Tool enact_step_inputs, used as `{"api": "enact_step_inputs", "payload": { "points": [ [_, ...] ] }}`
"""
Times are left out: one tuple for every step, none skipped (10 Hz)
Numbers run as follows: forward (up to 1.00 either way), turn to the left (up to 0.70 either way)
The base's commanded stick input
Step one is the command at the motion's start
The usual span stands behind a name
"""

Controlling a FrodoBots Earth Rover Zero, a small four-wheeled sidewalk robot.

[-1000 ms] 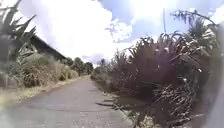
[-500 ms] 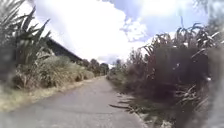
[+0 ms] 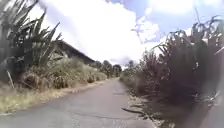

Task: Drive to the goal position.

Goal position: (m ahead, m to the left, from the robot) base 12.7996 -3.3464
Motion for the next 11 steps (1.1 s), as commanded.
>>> {"api": "enact_step_inputs", "payload": {
  "points": [
    [0.7,0.0],
    [0.7,0.0],
    [0.7,0.0],
    [0.7,0.0],
    [0.7,-0.03],
    [0.7,-0.07],
    [0.7,-0.11],
    [0.7,-0.12],
    [0.7,-0.12],
    [0.7,-0.12],
    [0.7,0.0]
  ]
}}
